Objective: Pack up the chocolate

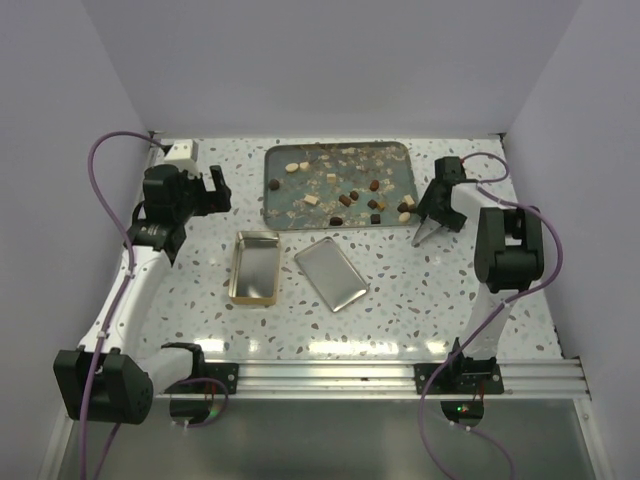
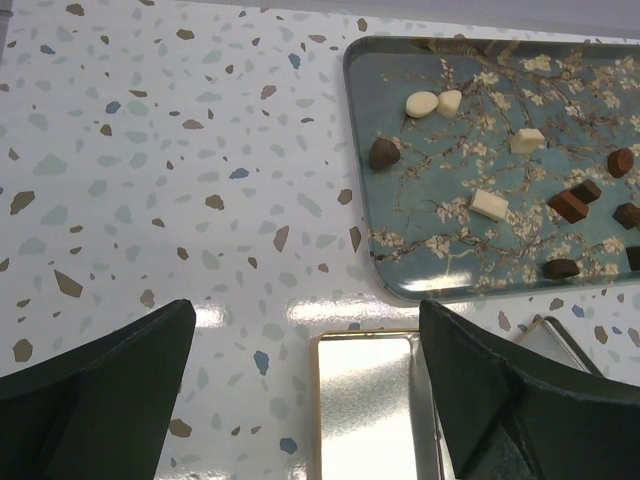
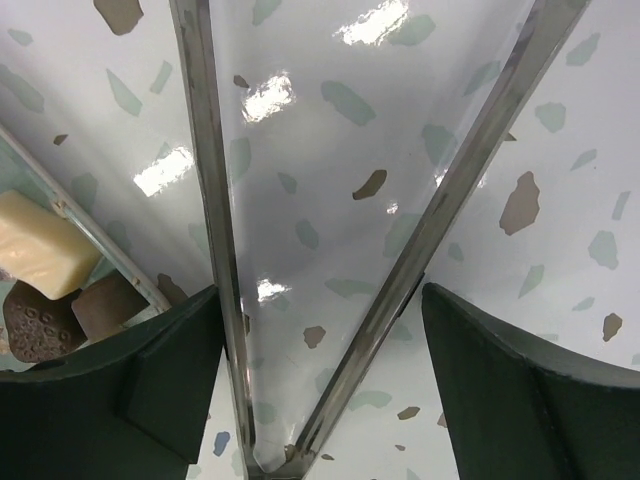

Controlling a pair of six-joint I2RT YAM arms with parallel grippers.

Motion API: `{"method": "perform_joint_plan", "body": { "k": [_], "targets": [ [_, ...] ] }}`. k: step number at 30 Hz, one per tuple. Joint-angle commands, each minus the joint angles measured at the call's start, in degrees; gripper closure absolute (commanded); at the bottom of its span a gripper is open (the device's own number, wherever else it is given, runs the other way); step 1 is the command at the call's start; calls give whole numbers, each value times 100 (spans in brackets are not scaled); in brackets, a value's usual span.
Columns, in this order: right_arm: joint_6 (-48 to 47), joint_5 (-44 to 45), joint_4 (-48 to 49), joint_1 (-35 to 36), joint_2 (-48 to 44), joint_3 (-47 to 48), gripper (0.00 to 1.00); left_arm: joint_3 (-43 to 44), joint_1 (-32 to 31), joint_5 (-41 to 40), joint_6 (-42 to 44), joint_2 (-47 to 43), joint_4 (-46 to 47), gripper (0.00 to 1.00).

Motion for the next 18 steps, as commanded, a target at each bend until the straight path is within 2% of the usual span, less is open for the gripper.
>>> {"method": "perform_joint_plan", "body": {
  "k": [1,7,8,9,12,18],
  "targets": [
    [95,-670,-439,75,263,-436,20,13,30,134,-78,-176,85,0],
    [-160,-722,-386,83,403,-418,36,-40,30,125,-34,-228,68,0],
    [-195,-722,-403,75,421,-410,39,-48,30,125,-25,-237,76,0],
    [-230,-722,-430,83,430,-409,46,-57,30,117,-33,-246,85,0],
    [-336,-600,-553,75,316,-409,54,-57,30,125,-42,-281,68,0],
    [-599,-459,-807,75,-676,-699,54,-48,30,3,19,-369,24,0]
  ]
}}
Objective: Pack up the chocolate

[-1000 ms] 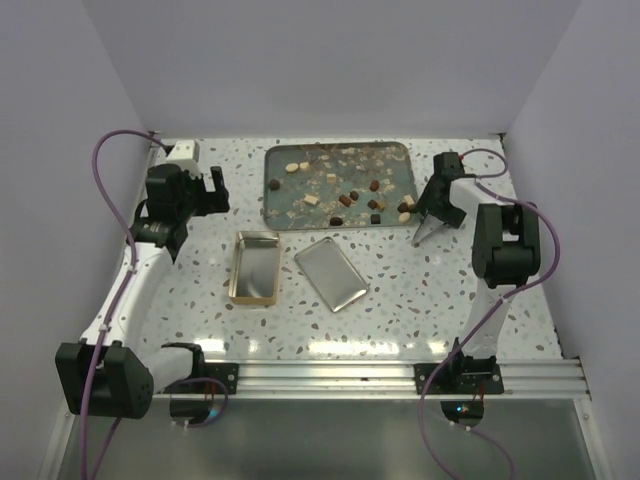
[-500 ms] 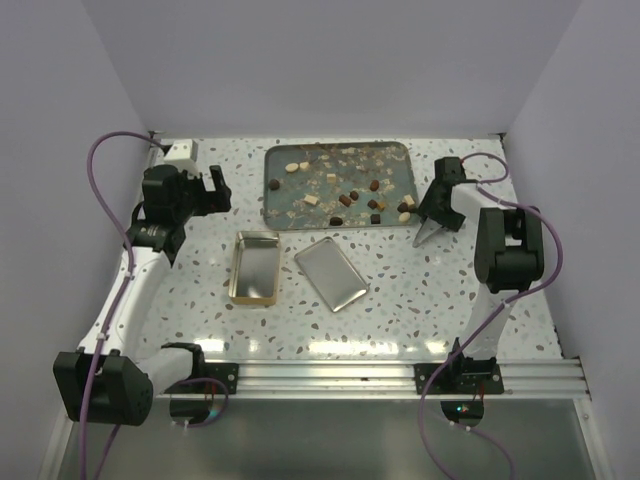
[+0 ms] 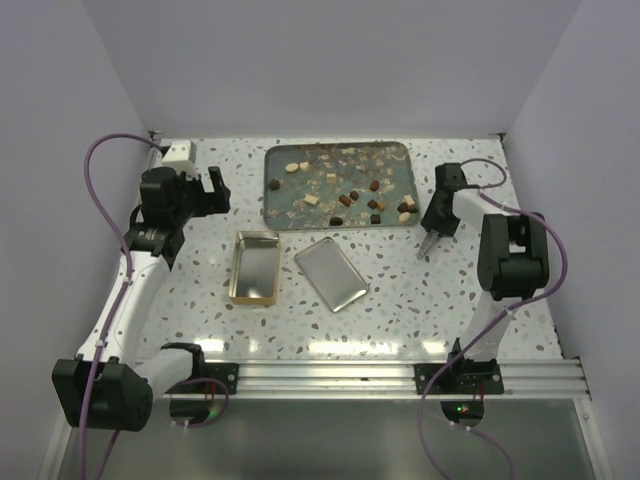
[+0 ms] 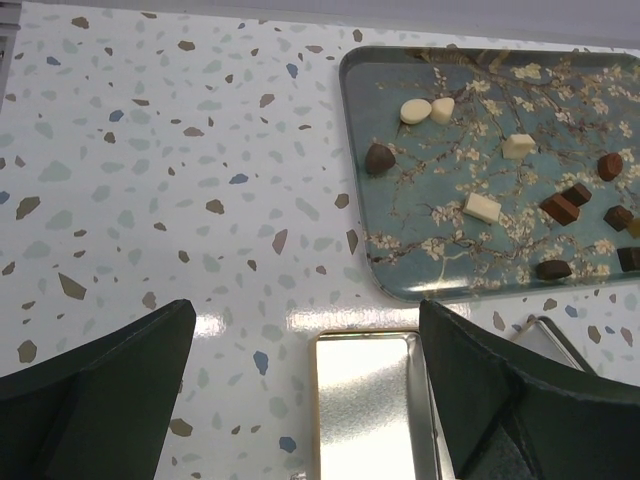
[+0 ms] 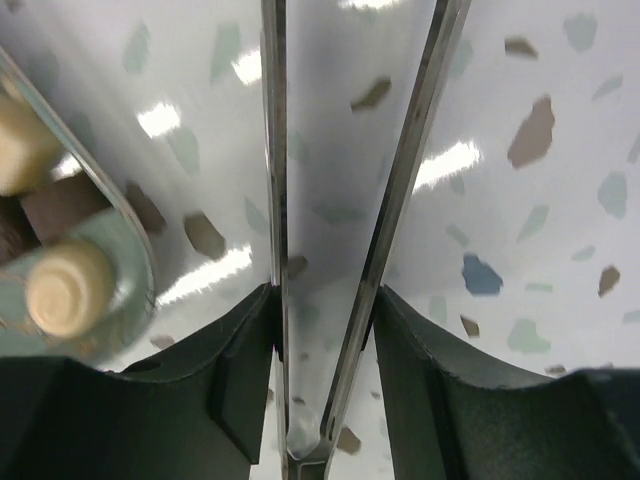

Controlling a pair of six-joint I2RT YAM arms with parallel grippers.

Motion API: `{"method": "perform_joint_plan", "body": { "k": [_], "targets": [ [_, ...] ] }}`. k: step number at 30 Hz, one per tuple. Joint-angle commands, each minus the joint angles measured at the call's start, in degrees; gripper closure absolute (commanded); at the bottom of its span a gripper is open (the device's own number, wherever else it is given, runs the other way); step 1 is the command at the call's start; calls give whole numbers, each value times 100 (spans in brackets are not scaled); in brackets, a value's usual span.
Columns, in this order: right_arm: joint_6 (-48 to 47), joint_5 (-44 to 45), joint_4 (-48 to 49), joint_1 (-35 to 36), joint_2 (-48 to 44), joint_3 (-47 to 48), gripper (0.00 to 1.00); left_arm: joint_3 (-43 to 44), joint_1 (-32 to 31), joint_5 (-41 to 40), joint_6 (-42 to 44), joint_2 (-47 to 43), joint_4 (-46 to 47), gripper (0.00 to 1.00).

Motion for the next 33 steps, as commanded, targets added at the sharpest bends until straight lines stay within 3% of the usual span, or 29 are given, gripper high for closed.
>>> {"method": "perform_joint_plan", "body": {
  "k": [1,17,33],
  "targets": [
    [-263,-223,-862,48,-506,-398,54,-2,30,-24,17,-155,26,0],
    [-553,-179,-2321,57,-2519,-205,52,-125,30,161,-71,-172,122,0],
    [-852,-864,-3183,470,-2890,1508,52,6,30,196,-18,-111,140,0]
  ]
}}
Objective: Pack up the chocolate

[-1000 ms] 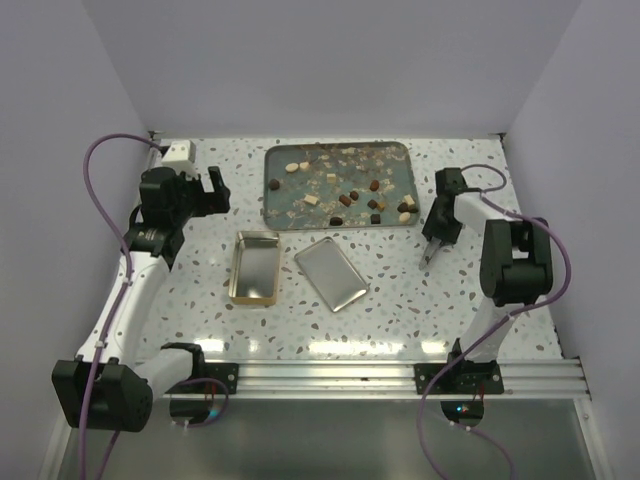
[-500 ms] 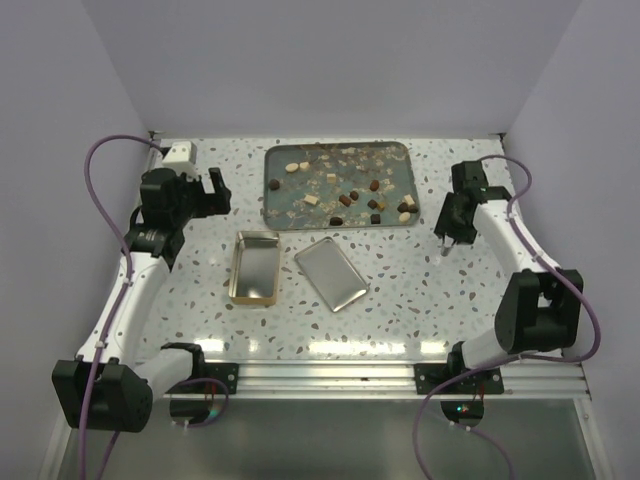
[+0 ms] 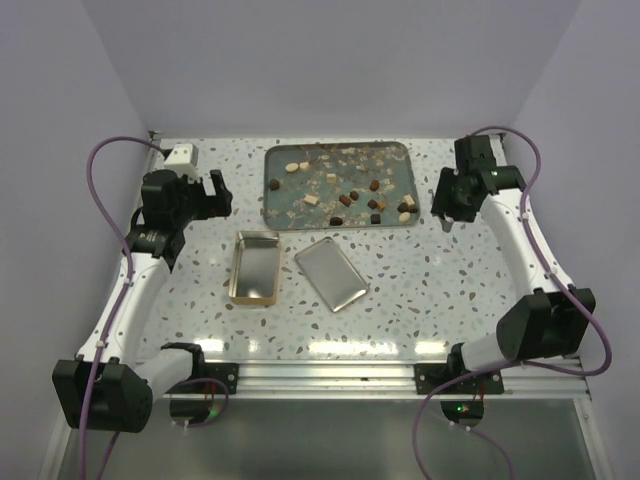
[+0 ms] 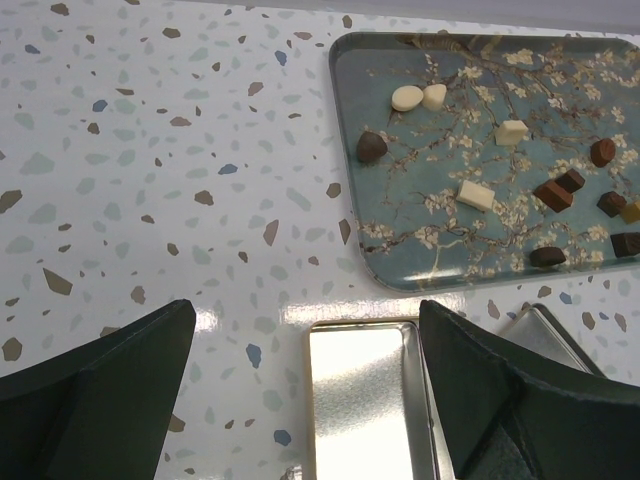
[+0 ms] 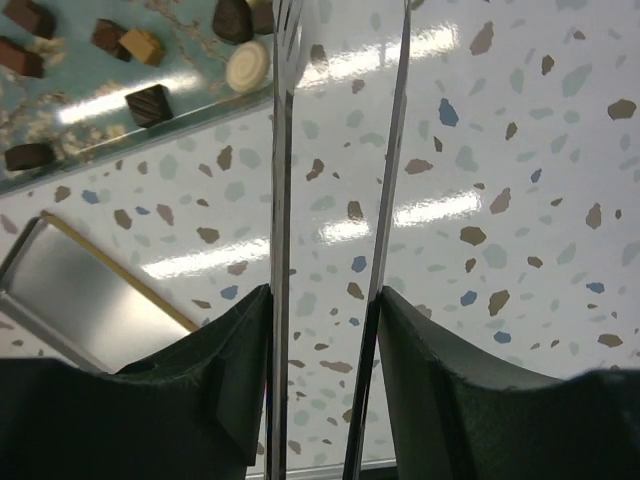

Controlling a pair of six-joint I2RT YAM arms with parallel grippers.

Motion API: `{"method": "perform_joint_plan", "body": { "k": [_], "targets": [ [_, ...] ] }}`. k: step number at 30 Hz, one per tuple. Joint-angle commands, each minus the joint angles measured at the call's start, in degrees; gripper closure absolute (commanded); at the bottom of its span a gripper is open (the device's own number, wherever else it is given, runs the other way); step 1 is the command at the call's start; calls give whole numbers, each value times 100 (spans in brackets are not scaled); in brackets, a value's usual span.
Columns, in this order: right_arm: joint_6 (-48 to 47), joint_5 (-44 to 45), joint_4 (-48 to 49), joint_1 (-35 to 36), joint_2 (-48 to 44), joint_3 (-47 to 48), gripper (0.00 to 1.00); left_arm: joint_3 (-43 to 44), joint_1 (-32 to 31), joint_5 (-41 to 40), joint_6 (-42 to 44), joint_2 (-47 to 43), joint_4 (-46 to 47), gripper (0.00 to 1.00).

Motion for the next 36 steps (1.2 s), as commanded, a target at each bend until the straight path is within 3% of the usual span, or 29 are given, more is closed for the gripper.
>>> {"method": "perform_joint_plan", "body": {
  "k": [1,5,13,36],
  "targets": [
    [-190,-431,-241,147,-306,720,52,153,30,49,-22,-52,129,0],
    [-295,-1054,-128,217,-289,984,52,135,30,49,-22,-52,120,0],
    [-427,-2162,961,402,-218,80,52,100,30,93,-14,-52,76,0],
    [-911,-1943,1534,428,423,-615,53,12,30,49,-84,-175,76,0]
  ]
}}
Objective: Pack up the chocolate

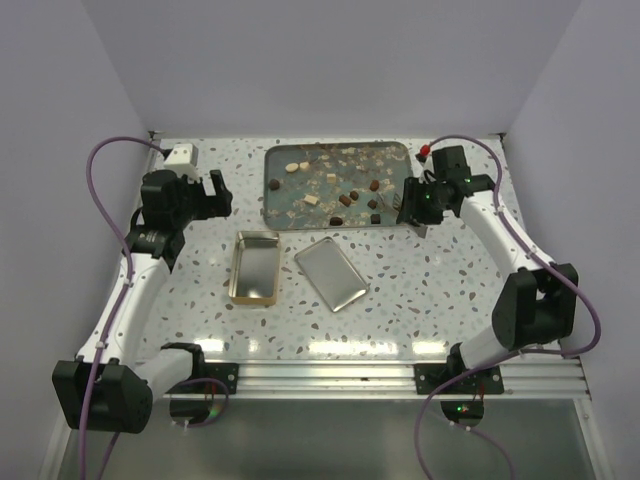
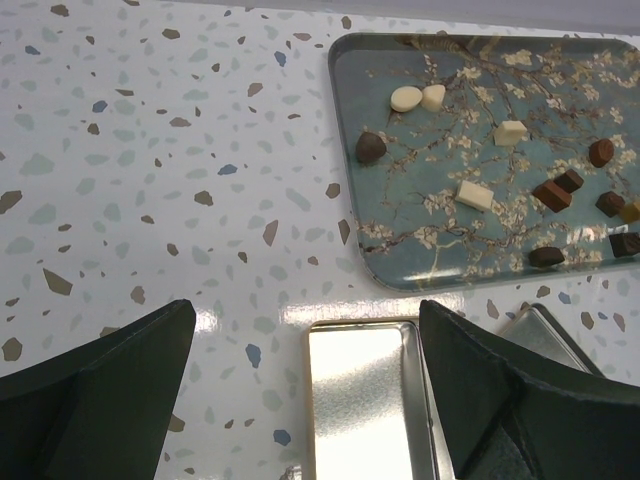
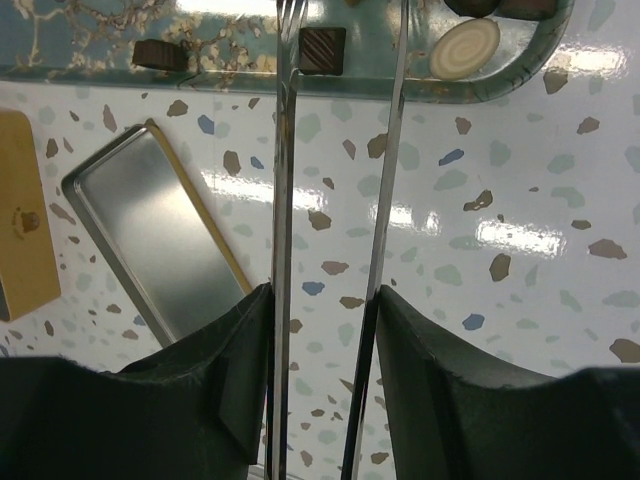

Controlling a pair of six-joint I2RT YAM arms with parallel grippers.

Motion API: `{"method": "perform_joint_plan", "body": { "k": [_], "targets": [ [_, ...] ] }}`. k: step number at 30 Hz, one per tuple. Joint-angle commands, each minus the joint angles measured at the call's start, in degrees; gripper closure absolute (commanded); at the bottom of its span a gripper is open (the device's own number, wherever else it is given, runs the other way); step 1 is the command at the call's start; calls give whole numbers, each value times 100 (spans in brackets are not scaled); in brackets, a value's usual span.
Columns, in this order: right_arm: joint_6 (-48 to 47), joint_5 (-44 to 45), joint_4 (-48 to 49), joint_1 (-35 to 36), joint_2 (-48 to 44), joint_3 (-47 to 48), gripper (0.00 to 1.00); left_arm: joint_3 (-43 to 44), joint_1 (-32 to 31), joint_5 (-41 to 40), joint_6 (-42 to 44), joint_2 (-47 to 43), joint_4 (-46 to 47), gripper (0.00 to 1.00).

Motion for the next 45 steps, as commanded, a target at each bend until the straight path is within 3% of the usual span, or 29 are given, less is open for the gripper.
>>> {"method": "perform_joint_plan", "body": {
  "k": [1,28,45],
  "targets": [
    [-161,0,212,9,-3,-64,53,4,30,43,-73,-164,83,0],
    [-337,-71,712,17,560,-65,58,-5,30,34,-56,-199,74,0],
    [-381,-18,195,44,60,-47,77,-5,30,34,-73,-199,83,0]
  ]
}}
